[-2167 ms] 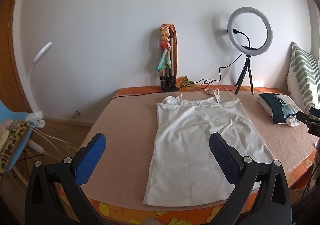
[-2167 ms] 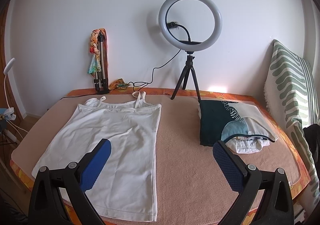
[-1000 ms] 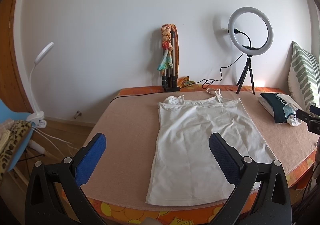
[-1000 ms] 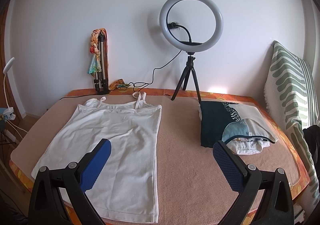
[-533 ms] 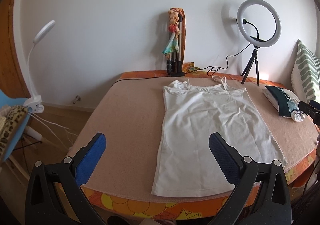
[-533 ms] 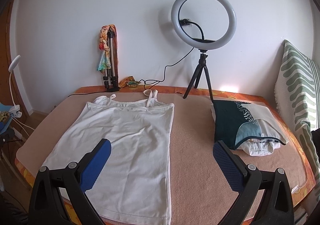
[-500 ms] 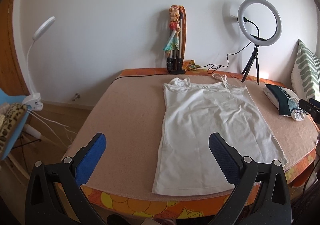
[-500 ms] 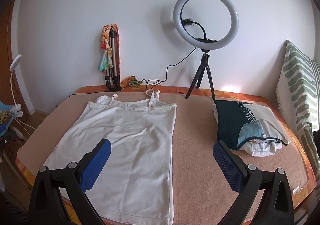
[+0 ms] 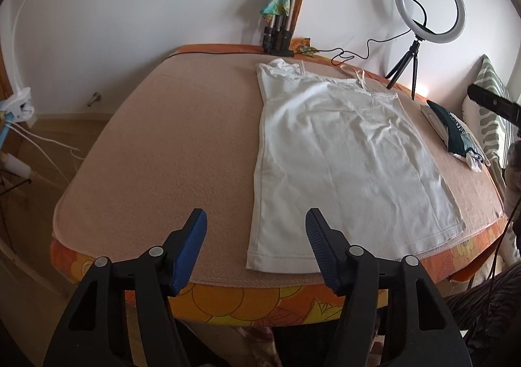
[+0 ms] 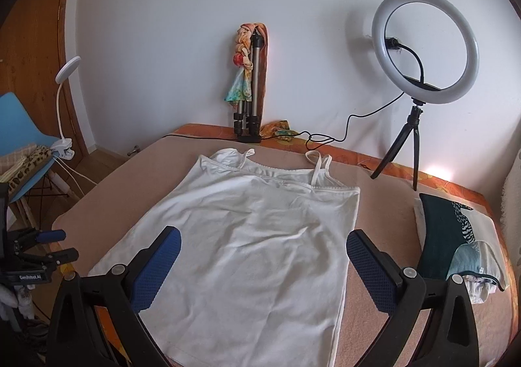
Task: Fold small clothes
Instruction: 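Move the left tool to the camisole hem while the right tool reaches the strap end, then close the left tool on the hem side edge while the right tool grips the neckline edge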
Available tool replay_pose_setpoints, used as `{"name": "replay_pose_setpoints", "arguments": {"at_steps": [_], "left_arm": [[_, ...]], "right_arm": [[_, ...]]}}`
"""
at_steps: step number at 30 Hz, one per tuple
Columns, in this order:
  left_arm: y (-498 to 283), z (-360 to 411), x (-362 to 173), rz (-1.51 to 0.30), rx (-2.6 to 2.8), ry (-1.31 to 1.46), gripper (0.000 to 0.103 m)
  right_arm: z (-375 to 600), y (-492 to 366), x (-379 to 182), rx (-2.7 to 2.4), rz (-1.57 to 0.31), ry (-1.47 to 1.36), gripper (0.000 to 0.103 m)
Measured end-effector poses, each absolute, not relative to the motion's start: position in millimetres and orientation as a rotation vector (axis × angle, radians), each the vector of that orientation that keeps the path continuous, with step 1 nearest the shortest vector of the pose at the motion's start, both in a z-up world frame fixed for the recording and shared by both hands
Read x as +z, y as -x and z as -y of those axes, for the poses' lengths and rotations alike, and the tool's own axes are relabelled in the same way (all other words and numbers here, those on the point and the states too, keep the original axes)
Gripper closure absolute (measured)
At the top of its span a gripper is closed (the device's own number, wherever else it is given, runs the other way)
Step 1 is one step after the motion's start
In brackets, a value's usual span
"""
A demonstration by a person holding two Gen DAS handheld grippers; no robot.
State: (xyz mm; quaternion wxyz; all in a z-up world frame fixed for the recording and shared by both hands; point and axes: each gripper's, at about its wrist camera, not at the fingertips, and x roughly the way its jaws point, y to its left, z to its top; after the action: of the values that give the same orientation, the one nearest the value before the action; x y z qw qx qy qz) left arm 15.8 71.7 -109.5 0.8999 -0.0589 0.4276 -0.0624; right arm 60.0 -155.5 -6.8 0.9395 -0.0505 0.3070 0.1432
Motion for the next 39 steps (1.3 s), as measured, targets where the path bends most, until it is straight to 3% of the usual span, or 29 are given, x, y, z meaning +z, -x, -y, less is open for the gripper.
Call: {"name": "replay_pose_setpoints", "arguments": {"at_steps": [3,6,12,22,24,27,33,39], "left_arm": [[-18,-73,-125,-0.944,-0.167,0.157,0.056],[-19,-72,-135,-0.985,-0.192,0.168,0.06],[-25,-66,-140,-1.019,-0.226,0.172,0.061],[-37,-72,-151,-1.067,-0.224,0.199,0.062],[-37,-74,-151,-1.058,-0.231,0.217,0.063],[-38,-74,-151,-1.057,-0.238,0.227,0.065],[-40,-77,-154,-1.062,-0.273,0.271,0.089],[-41,-82,-156,-1.049,-0.338,0.359,0.096]], "right_arm": [[131,-91,-1,0.347,-0.666,0.09,0.012],[99,-123,1,0.434,-0.718,0.076,0.016],[37,-189,-15,0.504,-0.835,0.078,0.029],[-30,-278,-67,0.534,-1.033,0.084,0.04],[-39,-295,-78,0.518,-1.063,0.087,0.05],[-50,-317,-95,0.504,-1.103,0.062,0.057],[-76,-344,-120,0.463,-1.149,0.117,0.066],[-101,-353,-143,0.385,-1.187,0.303,0.073]]}}
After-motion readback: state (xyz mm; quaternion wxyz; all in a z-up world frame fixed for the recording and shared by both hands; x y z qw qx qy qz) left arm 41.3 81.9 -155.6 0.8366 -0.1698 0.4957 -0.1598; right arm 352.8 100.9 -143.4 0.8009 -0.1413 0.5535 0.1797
